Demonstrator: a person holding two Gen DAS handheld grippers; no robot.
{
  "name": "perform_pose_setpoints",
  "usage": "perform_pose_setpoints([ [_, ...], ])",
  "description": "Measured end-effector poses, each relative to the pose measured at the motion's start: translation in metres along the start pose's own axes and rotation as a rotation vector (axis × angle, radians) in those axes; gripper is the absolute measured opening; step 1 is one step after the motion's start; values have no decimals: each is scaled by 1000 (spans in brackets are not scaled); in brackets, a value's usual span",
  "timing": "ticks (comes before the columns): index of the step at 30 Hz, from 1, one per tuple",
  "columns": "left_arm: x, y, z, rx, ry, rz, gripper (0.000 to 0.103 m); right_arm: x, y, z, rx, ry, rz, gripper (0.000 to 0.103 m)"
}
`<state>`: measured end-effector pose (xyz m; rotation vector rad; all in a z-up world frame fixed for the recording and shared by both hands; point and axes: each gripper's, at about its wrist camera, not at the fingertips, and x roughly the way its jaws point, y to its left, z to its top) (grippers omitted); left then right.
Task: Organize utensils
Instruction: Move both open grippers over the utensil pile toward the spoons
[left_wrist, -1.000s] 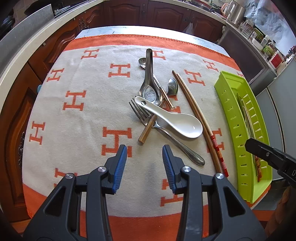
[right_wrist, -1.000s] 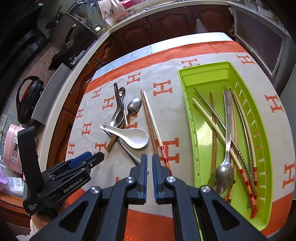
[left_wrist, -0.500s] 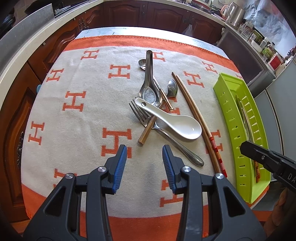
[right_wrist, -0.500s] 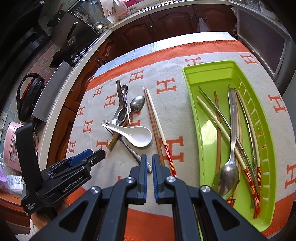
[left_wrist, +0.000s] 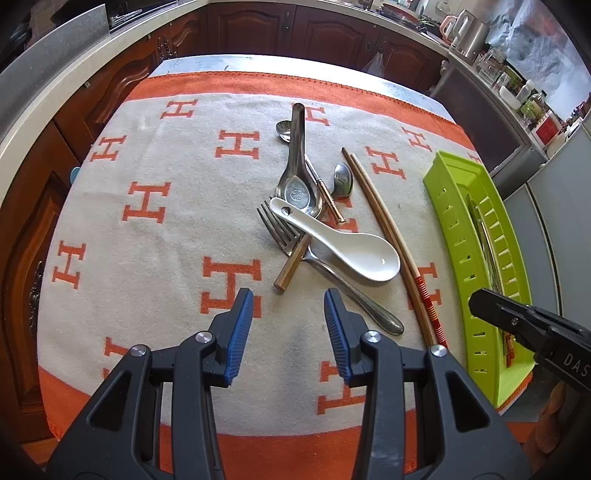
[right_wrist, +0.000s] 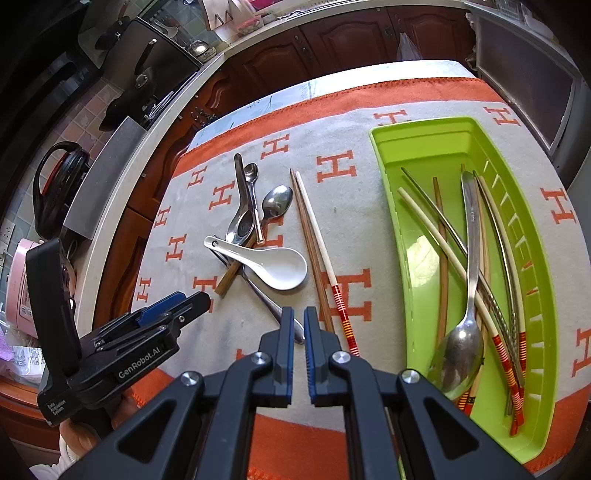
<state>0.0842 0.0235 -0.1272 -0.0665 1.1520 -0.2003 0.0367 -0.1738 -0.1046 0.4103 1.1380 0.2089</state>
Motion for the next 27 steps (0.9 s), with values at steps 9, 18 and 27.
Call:
perform_pose_setpoints([
  [9, 3, 17, 4, -91, -43, -141, 36, 6, 4, 4, -10, 6, -1, 7],
  [18, 14, 27, 12, -155, -78, -225, 36, 17, 3, 8, -11, 20, 9, 7],
  [27, 35, 24, 23, -182, -119, -242, 36, 25, -3, 10, 2, 32, 4, 7],
])
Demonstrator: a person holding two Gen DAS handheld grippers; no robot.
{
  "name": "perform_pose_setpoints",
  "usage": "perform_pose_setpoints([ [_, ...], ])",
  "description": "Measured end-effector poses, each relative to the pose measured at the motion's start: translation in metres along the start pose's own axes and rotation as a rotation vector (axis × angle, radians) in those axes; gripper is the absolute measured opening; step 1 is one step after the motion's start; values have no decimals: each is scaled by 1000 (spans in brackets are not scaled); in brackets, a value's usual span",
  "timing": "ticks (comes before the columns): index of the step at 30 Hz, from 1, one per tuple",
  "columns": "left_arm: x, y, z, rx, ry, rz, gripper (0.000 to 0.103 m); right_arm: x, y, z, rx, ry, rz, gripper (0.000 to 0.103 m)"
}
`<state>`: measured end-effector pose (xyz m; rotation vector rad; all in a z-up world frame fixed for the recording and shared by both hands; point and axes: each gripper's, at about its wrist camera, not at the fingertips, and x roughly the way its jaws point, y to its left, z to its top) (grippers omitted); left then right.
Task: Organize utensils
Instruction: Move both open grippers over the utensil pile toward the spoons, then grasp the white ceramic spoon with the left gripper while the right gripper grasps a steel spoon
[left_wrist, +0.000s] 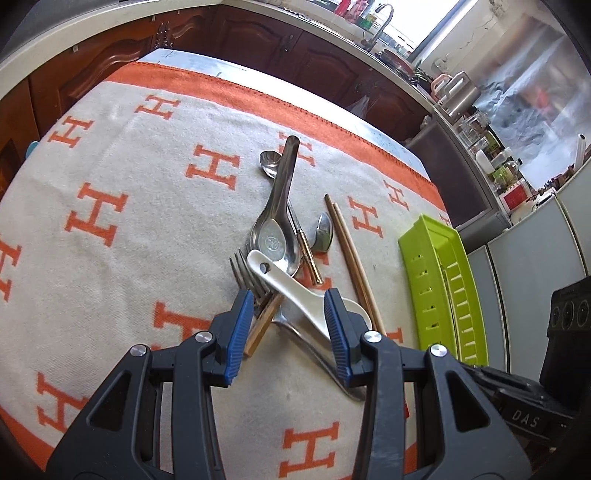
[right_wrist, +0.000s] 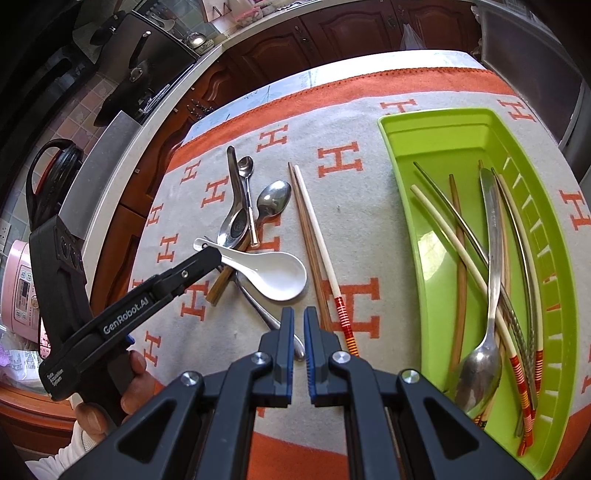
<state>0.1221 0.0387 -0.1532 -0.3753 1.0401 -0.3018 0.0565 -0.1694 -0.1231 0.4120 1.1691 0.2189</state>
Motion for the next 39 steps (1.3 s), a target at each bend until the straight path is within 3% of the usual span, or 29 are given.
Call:
perform_pose_setpoints([
  [8, 22, -4, 11, -36, -38, -41, 36, 4, -8, 3, 15, 0, -11, 7],
  [9, 25, -4, 12, -44, -40, -44, 33, 4, -8, 3, 14, -2, -13, 7],
  [12, 36, -4, 15, -62, -34, -55, 11, 4, -8, 5, 13, -3, -19, 7],
  [22, 53, -12, 15, -69, -27, -94, 2, 4, -8, 9, 14, -13, -22, 6],
  [31, 23, -36, 14, 34, -61, -146, 2, 0, -7, 21, 1, -45, -26, 7],
  [36, -8, -22, 12, 19, -75, -151, 2, 7, 13, 44, -55, -43, 51, 7],
  [39, -30, -2, 13, -10, -78, -142, 2, 18, 37, 60, -130, -50, 80, 19],
])
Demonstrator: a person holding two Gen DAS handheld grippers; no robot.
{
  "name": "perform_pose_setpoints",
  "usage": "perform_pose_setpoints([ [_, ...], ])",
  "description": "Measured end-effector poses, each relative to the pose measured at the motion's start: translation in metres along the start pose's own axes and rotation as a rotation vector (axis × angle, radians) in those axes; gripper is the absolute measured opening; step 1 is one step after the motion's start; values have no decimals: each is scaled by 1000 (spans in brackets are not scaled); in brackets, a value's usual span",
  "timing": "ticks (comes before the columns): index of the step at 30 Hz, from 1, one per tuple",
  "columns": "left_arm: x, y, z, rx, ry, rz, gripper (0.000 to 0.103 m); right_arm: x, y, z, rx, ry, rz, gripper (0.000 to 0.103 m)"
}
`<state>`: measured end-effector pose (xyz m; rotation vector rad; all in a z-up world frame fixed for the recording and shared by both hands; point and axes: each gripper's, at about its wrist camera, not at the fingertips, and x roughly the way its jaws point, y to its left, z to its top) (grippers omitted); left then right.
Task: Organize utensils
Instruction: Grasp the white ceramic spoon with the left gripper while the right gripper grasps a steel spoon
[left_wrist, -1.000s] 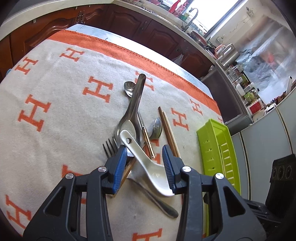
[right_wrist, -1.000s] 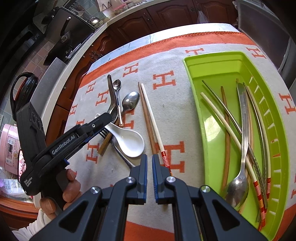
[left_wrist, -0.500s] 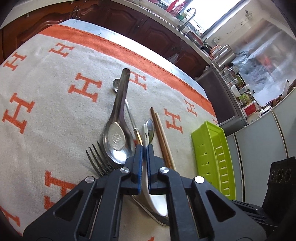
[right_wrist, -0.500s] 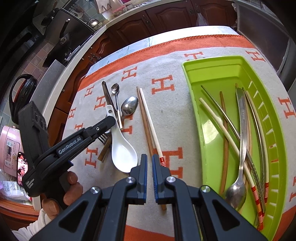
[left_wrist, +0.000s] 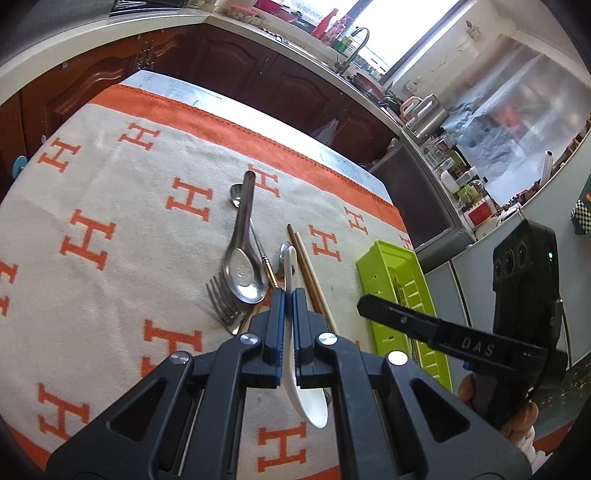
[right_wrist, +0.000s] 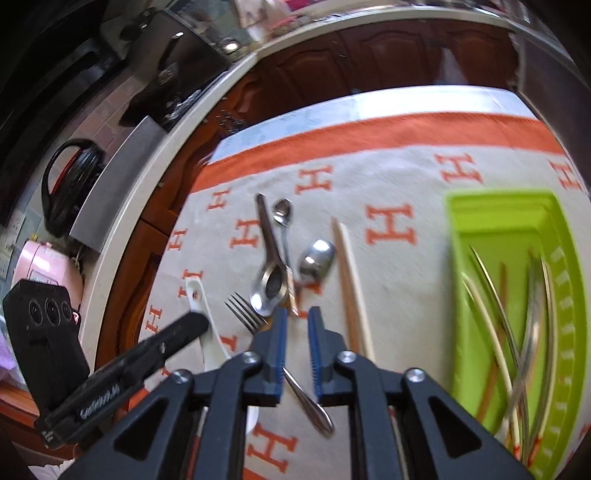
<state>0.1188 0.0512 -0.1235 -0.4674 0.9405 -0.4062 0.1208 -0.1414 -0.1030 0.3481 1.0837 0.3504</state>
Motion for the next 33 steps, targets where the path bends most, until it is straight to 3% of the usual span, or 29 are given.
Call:
perform_pose_setpoints([
  [5, -31, 27, 9, -53, -26, 39, 2, 39, 29, 28, -121, 16, 10, 22],
  [11, -56, 53, 22, -98, -69, 47, 2, 79, 32, 49, -166, 37, -1, 22],
  [21, -53, 76, 28, -153, -71, 37, 1, 109, 34, 69, -205, 36, -27, 22],
  [24, -51, 78, 28, -158, -73, 35, 2, 118, 35, 68, -214, 50, 2, 22],
  [26, -50, 79, 28, -161, -75, 35, 2, 121, 36, 66, -222, 58, 9, 14],
  [33, -47, 78, 28, -174, -73, 35, 2, 103, 32, 65, -188, 18, 59, 5],
])
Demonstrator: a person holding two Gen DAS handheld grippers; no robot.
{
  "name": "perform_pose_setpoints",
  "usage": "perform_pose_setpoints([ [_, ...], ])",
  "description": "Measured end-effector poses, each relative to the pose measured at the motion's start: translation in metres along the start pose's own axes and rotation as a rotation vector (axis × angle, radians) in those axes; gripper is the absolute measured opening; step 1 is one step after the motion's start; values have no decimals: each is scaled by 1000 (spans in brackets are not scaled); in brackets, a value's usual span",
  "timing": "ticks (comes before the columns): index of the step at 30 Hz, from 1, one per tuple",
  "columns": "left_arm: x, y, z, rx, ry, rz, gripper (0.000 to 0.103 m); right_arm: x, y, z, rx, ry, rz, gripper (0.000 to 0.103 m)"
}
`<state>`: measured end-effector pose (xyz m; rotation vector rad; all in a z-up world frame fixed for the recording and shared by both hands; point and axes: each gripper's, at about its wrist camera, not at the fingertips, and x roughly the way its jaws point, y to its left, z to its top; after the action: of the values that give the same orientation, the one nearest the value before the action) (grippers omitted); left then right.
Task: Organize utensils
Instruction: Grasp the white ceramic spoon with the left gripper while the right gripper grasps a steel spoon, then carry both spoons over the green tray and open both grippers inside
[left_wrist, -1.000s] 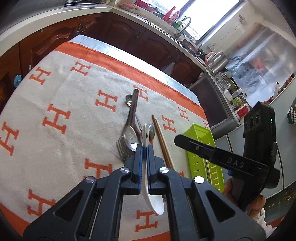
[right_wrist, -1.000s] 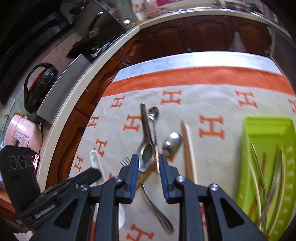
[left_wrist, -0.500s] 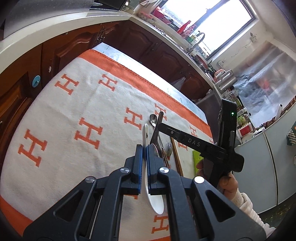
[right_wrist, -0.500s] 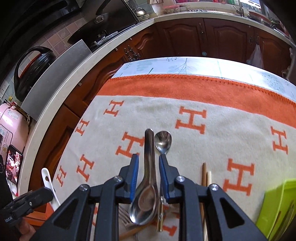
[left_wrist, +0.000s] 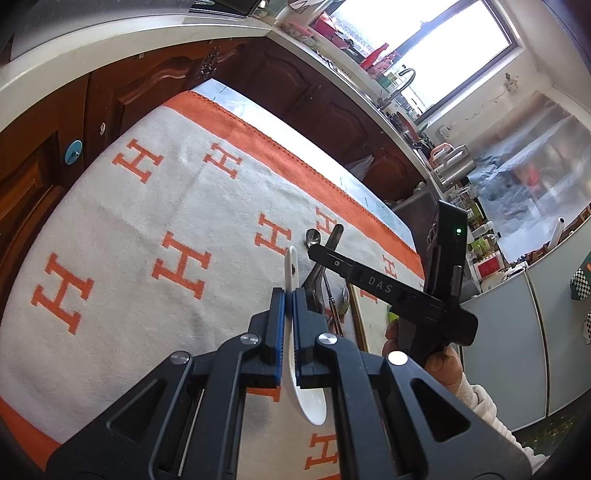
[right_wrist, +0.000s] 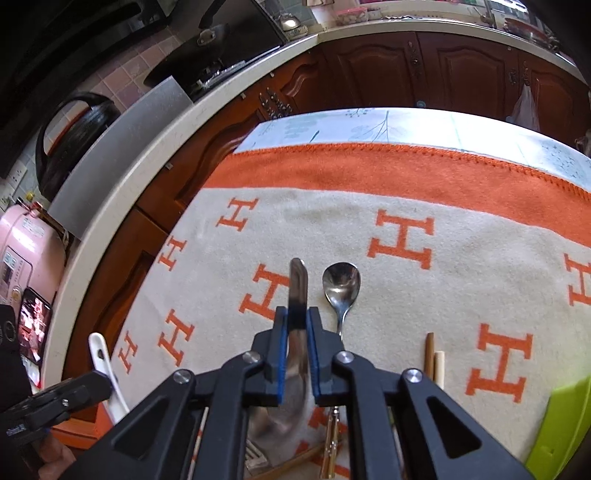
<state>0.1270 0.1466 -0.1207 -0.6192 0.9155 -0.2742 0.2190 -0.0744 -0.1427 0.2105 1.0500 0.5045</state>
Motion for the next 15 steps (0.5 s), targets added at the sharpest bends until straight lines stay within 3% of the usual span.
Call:
perform_pose_setpoints([
  [10, -6, -32, -7, 61, -2, -27, 2, -80, 9, -16, -12, -169, 74, 3],
  [15, -16, -56, -12, 106, -7, -50, 2, -139, 7, -35, 15, -265, 51, 3],
])
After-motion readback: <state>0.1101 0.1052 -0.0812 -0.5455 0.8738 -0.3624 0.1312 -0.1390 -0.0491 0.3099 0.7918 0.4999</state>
